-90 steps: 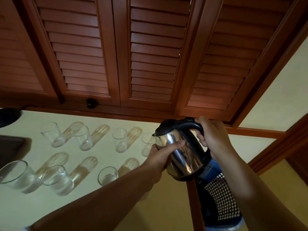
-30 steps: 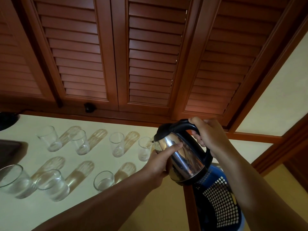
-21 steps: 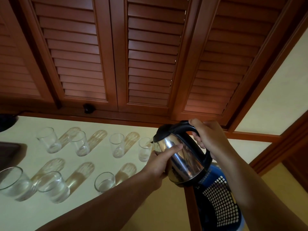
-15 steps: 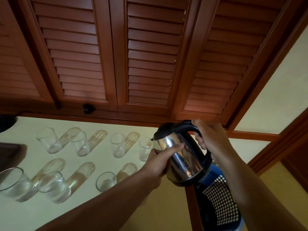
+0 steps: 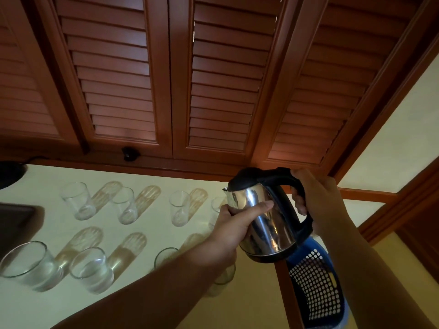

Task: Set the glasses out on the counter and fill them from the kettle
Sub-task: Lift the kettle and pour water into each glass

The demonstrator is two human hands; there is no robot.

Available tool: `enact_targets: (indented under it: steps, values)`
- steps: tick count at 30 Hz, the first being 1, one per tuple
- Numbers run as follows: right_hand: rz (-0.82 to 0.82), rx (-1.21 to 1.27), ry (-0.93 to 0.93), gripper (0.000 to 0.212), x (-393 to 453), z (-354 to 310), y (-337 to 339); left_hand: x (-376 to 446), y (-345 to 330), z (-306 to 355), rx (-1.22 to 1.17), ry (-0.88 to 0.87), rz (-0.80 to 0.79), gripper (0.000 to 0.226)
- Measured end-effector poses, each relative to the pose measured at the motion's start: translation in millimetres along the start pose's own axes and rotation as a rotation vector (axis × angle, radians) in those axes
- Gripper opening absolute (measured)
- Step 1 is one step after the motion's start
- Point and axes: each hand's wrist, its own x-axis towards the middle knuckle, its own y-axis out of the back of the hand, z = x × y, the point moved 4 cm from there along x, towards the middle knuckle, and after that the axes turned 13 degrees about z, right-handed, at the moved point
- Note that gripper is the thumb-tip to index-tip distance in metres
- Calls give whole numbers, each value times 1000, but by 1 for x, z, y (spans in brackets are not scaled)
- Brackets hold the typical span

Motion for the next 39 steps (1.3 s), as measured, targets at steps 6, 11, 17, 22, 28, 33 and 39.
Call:
enact_targets:
  steps: [6,11,17,22,28,33,39]
  values:
    - [-6,-21,24,43,-7,-18,-19,3,18,16,-6,-6,-1,91]
    - [1,-65,17,51,-13,-31,-44,8,39,26,-1,17,-7,96]
    - [-11,-148,30,44,-19,-41,-69,12,60,35,-44,19,-34,90]
    - [-23,-208,36,45,-20,-45,-85,17,72,37,-69,34,-37,101]
    - [-24,-236,39,46,-21,-48,-93,20,78,36,-68,57,-42,107]
    - [-22,-248,38,46,-23,-49,-96,15,82,39,-63,65,-69,70]
    - [-28,-253,36,44,-23,-49,-97,11,82,43,-76,76,-87,70]
